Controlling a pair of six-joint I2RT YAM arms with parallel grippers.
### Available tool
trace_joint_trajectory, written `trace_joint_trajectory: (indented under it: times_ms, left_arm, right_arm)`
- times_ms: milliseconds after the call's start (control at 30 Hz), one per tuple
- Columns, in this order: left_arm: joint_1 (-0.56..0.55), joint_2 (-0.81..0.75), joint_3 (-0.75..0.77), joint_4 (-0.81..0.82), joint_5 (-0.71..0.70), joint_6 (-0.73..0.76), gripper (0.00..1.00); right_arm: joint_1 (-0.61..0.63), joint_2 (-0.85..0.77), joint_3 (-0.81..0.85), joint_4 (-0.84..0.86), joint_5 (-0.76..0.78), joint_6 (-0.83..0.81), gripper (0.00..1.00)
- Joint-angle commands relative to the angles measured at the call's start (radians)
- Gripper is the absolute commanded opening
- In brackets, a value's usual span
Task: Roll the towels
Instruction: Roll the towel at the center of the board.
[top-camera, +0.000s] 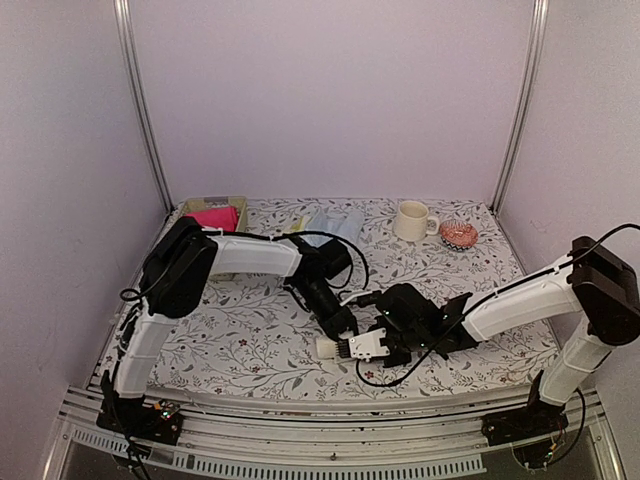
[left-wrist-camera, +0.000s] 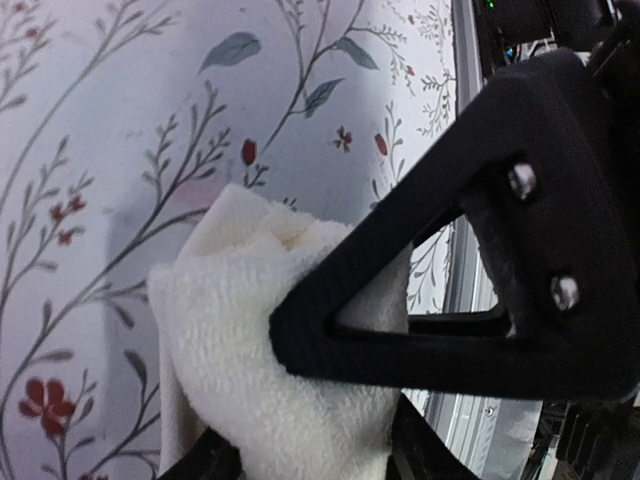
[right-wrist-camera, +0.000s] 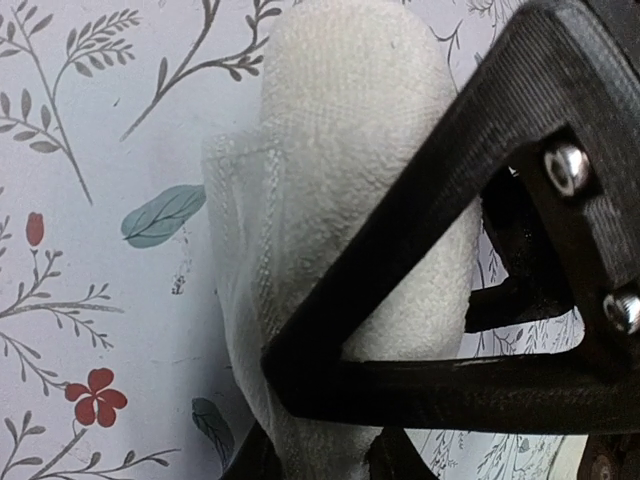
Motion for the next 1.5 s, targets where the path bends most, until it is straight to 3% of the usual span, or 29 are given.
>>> trace_joint_trajectory:
  times_ms: [0,233,433,567,767,867,1067,1300,1467]
  left_arm:
    - [0.039,-0.132,-0.164,0.178,-0.065,-0.037,0.46]
    - [0.096,-0.376,-0.421,0.422,-0.231,-0.165,0.50]
    - [0.087,-0.697,-0.759,0.673,-0.504,-0.255,0.50]
    - [-0.020,-0.931,-0.981,0.846,-0.751,-0.245,0.48]
    - [-0.312,-1.114,-1.204,1.004,-1.081,-0.079,0.44]
    - [-0.407,-1.078,-1.186,0.997,-1.194,0.009,0.46]
    - [-0.480,-0.833,-1.030,0.954,-1.275,0.171,0.49]
    - [-0.482,-0.603,-0.914,1.037,-1.408,0.366,0.52]
    - [-0.449,-0.517,-0.863,0.989,-1.340,0.383,0.51]
  right_arm:
    - [0.000,0.066,-0.010,-0.162,-0.043,0.003,0.20]
    - [-0.003,0.012,0.068,-0.270,-0.126,0.060,0.11]
    - [-0.071,0.005,0.197,-0.387,-0.287,0.119,0.09]
    - [-0.134,0.075,0.309,-0.501,-0.419,0.131,0.09]
    - [-0.219,0.229,0.501,-0.702,-0.599,0.141,0.08]
    - [-0.239,0.285,0.565,-0.760,-0.639,0.139,0.08]
    - [-0.250,0.343,0.642,-0.819,-0.680,0.135,0.08]
    - [-0.252,0.375,0.680,-0.856,-0.709,0.128,0.08]
    - [-0.253,0.391,0.697,-0.864,-0.711,0.133,0.08]
